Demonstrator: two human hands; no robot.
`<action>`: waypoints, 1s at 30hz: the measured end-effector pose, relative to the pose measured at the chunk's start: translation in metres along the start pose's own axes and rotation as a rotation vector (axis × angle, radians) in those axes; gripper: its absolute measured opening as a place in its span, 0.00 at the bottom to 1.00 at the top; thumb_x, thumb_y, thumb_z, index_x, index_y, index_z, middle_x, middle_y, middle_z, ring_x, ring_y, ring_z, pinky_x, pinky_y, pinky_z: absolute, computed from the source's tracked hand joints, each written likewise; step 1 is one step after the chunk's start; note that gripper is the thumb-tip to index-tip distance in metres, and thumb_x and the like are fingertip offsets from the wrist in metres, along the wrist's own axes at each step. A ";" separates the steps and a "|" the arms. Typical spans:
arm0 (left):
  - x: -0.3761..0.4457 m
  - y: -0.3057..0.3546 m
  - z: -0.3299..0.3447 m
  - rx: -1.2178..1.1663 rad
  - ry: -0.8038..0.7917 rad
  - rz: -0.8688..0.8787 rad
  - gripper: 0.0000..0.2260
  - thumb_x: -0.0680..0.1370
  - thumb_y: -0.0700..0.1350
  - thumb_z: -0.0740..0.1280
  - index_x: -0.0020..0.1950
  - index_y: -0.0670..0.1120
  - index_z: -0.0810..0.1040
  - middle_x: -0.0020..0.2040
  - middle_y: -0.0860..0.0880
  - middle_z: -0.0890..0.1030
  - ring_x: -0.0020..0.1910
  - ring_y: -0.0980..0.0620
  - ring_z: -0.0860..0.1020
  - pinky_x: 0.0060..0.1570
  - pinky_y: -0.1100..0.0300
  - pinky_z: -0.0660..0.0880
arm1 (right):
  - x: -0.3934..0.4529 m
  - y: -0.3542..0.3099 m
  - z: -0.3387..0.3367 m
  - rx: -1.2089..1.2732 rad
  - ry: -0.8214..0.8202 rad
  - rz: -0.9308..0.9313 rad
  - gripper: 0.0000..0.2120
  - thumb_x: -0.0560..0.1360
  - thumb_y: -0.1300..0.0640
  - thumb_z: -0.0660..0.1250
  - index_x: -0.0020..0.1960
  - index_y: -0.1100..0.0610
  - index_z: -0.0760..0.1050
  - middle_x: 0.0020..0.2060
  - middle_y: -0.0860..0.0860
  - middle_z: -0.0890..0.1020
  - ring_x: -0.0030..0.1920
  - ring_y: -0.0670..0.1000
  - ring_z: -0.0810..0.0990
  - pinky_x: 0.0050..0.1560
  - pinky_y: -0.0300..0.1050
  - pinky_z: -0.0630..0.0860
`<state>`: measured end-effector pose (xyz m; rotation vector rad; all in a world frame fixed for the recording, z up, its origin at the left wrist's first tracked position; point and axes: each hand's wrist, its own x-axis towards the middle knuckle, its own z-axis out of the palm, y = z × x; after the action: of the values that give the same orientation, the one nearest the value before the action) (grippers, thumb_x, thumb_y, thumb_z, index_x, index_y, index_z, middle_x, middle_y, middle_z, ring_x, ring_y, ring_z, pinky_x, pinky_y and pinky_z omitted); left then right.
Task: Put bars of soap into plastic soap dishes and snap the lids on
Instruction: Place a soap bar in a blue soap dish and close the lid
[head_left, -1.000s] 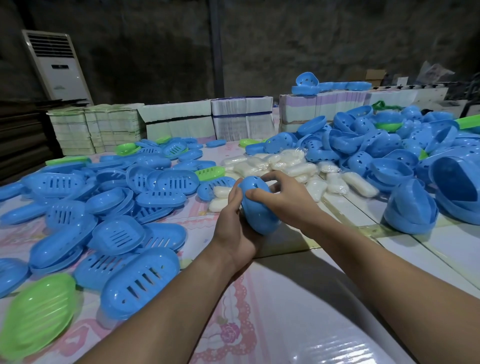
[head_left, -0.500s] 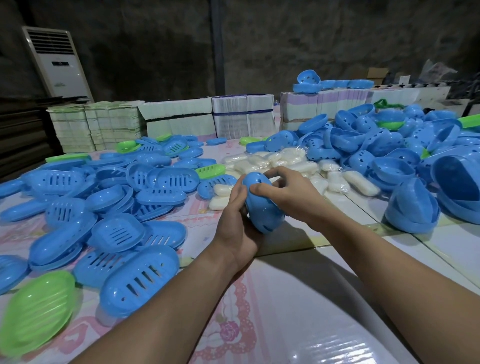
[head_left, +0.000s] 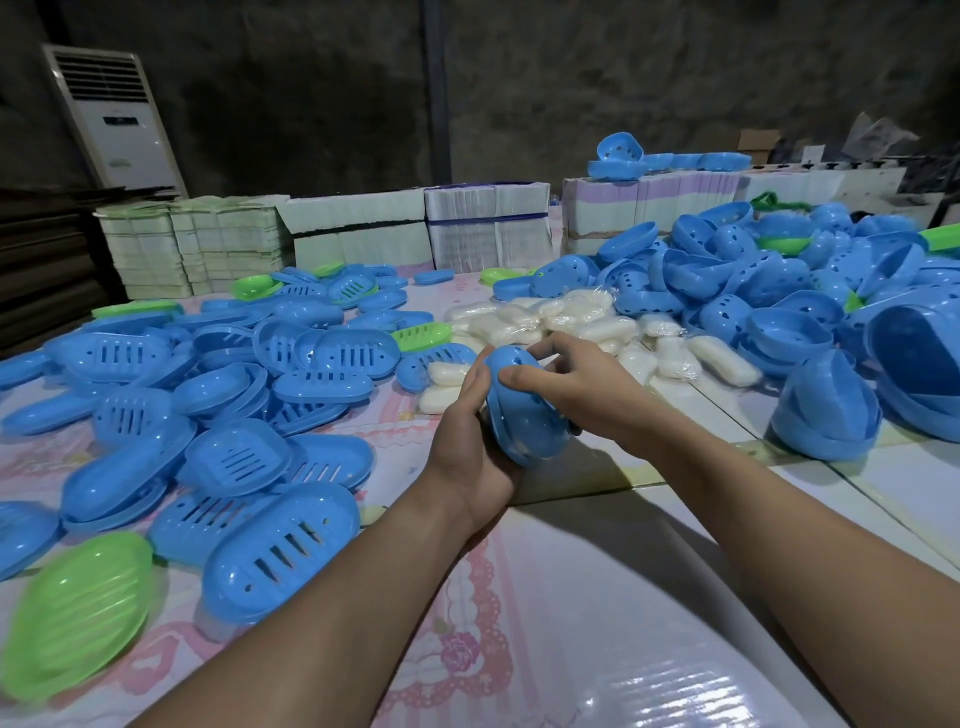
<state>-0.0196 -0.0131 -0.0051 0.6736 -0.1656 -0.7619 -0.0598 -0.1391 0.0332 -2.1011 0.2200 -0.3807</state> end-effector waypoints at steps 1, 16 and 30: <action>0.000 0.000 0.000 0.005 0.000 -0.005 0.24 0.83 0.55 0.61 0.77 0.49 0.69 0.69 0.38 0.77 0.65 0.38 0.78 0.51 0.45 0.82 | 0.000 0.000 -0.001 0.010 -0.015 0.008 0.20 0.70 0.39 0.72 0.54 0.50 0.74 0.44 0.52 0.80 0.39 0.50 0.80 0.28 0.41 0.70; 0.000 -0.001 0.002 0.079 0.065 0.027 0.24 0.81 0.59 0.63 0.71 0.46 0.76 0.60 0.39 0.83 0.51 0.42 0.85 0.43 0.49 0.83 | -0.001 -0.005 0.000 0.021 0.026 0.066 0.23 0.67 0.40 0.72 0.57 0.48 0.74 0.45 0.51 0.80 0.38 0.50 0.79 0.26 0.40 0.71; 0.007 0.001 -0.001 -0.041 0.206 0.256 0.18 0.84 0.55 0.62 0.74 0.57 0.70 0.69 0.40 0.77 0.67 0.37 0.77 0.68 0.33 0.71 | -0.002 -0.003 0.017 0.082 0.165 -0.026 0.25 0.68 0.41 0.73 0.61 0.46 0.71 0.44 0.47 0.77 0.43 0.51 0.80 0.36 0.48 0.75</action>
<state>-0.0141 -0.0170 -0.0058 0.6725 -0.0466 -0.4465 -0.0561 -0.1235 0.0273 -1.9951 0.2693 -0.5710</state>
